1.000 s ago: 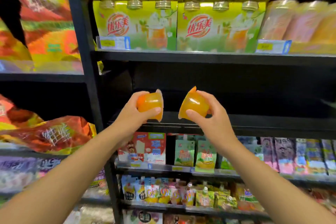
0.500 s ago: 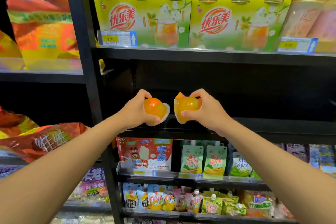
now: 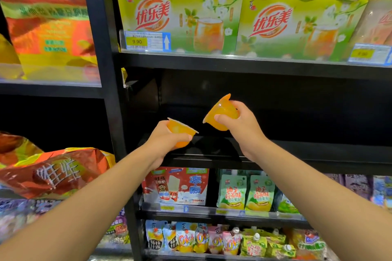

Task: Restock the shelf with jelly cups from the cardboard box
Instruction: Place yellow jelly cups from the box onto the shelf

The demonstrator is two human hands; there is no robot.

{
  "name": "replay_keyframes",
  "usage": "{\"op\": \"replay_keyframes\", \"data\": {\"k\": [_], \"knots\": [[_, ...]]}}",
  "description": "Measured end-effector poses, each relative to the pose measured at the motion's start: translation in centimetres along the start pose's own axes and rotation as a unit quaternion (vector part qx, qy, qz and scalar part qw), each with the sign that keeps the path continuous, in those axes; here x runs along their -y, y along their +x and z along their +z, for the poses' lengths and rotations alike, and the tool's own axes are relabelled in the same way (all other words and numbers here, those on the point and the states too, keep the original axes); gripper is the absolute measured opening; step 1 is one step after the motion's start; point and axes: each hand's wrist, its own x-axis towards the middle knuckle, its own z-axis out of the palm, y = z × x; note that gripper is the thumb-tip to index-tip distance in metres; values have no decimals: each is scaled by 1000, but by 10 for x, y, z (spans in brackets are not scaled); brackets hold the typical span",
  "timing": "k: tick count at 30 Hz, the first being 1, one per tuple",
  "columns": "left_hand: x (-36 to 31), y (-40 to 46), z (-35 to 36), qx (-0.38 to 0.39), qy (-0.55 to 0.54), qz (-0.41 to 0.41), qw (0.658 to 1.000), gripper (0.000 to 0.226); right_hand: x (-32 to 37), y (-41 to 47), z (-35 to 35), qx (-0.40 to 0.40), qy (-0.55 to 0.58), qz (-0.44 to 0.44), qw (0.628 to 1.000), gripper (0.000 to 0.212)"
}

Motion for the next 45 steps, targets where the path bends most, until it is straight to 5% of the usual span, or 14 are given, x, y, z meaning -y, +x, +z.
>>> {"op": "replay_keyframes", "data": {"k": [10, 20, 26, 45], "knots": [[16, 15, 9, -34, 78, 66, 994, 104, -10, 7, 37, -54, 92, 30, 994, 93], [19, 15, -6, -10, 186, 105, 977, 88, -21, 13, 68, -38, 85, -3, 996, 69], [21, 13, -9, -13, 180, 108, 978, 89, -22, 13, 84, 24, 78, -20, 996, 75], [18, 3, -16, -18, 169, 93, 981, 85, -21, 3, 76, 47, -43, -38, 997, 94]]}}
